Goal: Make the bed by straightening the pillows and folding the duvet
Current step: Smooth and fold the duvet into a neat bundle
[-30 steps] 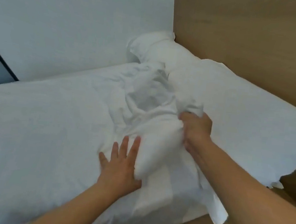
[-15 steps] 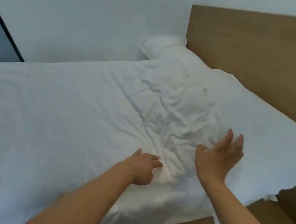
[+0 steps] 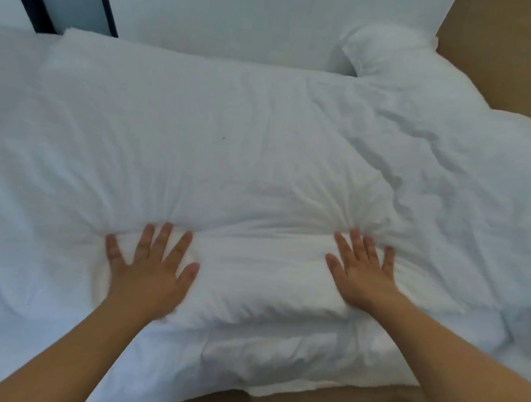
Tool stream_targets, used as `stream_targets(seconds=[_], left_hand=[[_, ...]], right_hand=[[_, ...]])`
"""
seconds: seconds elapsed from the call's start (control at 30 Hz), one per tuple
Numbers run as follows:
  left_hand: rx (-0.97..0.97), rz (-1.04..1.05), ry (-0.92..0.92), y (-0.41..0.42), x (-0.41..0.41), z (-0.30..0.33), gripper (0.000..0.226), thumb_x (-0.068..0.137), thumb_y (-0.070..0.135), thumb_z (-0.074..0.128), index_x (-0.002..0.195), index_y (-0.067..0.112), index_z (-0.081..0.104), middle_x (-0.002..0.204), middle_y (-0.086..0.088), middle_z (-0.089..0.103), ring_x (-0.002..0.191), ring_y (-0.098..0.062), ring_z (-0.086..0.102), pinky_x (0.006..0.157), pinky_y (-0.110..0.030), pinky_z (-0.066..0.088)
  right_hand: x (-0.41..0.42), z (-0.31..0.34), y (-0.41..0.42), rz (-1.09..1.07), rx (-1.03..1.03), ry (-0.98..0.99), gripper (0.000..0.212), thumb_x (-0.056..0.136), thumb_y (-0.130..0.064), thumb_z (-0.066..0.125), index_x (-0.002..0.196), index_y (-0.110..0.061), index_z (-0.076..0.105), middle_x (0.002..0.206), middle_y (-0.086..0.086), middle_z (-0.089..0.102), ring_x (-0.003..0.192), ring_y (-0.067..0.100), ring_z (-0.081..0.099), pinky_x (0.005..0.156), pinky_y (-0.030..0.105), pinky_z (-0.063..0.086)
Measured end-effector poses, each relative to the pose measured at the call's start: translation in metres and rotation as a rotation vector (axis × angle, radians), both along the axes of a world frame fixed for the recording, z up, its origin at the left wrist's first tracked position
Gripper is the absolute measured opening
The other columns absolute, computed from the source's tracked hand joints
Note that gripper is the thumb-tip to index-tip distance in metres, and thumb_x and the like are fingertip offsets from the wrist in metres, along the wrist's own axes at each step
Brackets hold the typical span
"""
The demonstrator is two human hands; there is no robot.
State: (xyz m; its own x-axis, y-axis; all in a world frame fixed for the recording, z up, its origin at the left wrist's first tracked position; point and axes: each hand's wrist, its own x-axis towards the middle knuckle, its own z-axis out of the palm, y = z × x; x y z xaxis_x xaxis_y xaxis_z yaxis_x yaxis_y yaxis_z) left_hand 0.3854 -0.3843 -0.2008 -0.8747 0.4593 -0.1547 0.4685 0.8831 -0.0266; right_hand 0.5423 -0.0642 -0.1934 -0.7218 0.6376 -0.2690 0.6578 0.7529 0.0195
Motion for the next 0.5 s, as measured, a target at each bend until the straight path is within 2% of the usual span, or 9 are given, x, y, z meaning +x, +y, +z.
stream_targets(seconds=[0.07,0.13,0.2,0.3,0.37,0.43,0.5], left_hand=[[0.096,-0.093,0.041,0.034,-0.007,0.008,0.067,0.09,0.068,0.001,0.15,0.042,-0.011,0.161,0.007,-0.015,0.148,-0.024,-0.016,0.104,-0.072,-0.013],[0.177,-0.217,0.068,0.058,-0.014,0.01,0.063,0.093,0.066,0.007,0.15,0.044,-0.009,0.161,0.01,-0.013,0.148,-0.02,-0.016,0.104,-0.073,-0.014],[0.152,-0.249,0.148,0.047,-0.035,0.002,0.063,0.093,0.065,0.004,0.151,0.044,-0.005,0.162,0.01,-0.01,0.148,-0.017,-0.014,0.105,-0.071,-0.013],[0.075,-0.033,0.257,-0.025,-0.073,-0.01,0.069,0.092,0.066,0.003,0.154,0.037,0.009,0.163,0.004,0.002,0.15,-0.02,-0.005,0.109,-0.067,-0.01],[0.019,0.144,0.201,-0.062,-0.091,-0.004,0.07,0.089,0.069,-0.001,0.153,0.04,-0.001,0.162,0.006,-0.009,0.148,-0.02,-0.015,0.105,-0.07,-0.014],[0.014,0.268,0.123,-0.052,-0.101,0.01,0.071,0.087,0.071,-0.001,0.151,0.041,-0.01,0.16,0.008,-0.02,0.146,-0.025,-0.023,0.102,-0.074,-0.014],[0.086,0.206,0.126,-0.008,-0.101,0.024,0.071,0.089,0.07,0.004,0.151,0.04,-0.009,0.161,0.006,-0.018,0.145,-0.033,-0.022,0.101,-0.076,-0.013]], right_hand=[[-0.034,0.018,-0.018,0.018,-0.018,0.128,0.063,0.096,-0.059,0.008,0.152,-0.036,-0.008,0.159,-0.006,-0.02,0.147,0.022,-0.016,0.114,0.057,-0.014],[-0.071,0.023,-0.049,0.187,0.003,0.245,0.061,0.096,-0.06,0.011,0.151,-0.04,-0.007,0.159,-0.012,-0.02,0.147,0.017,-0.017,0.112,0.055,-0.016],[-0.081,0.007,-0.06,0.258,0.021,0.19,0.063,0.094,-0.065,0.011,0.15,-0.044,-0.008,0.158,-0.013,-0.021,0.146,0.015,-0.02,0.113,0.053,-0.018],[-0.065,-0.013,-0.03,0.051,0.043,0.039,0.069,0.09,-0.069,0.006,0.15,-0.041,-0.012,0.159,-0.009,-0.022,0.146,0.018,-0.02,0.114,0.053,-0.015],[-0.066,-0.006,-0.018,-0.025,0.048,-0.035,0.07,0.091,-0.069,0.006,0.151,-0.038,-0.012,0.159,-0.007,-0.022,0.147,0.021,-0.018,0.114,0.055,-0.013],[-0.093,0.006,-0.026,-0.041,0.028,0.047,0.071,0.092,-0.067,0.008,0.152,-0.033,-0.011,0.159,-0.006,-0.021,0.147,0.026,-0.014,0.114,0.059,-0.008],[-0.139,0.015,-0.048,0.084,0.007,0.222,0.07,0.094,-0.064,0.011,0.152,-0.032,-0.01,0.16,-0.009,-0.019,0.148,0.027,-0.013,0.114,0.06,-0.006]])
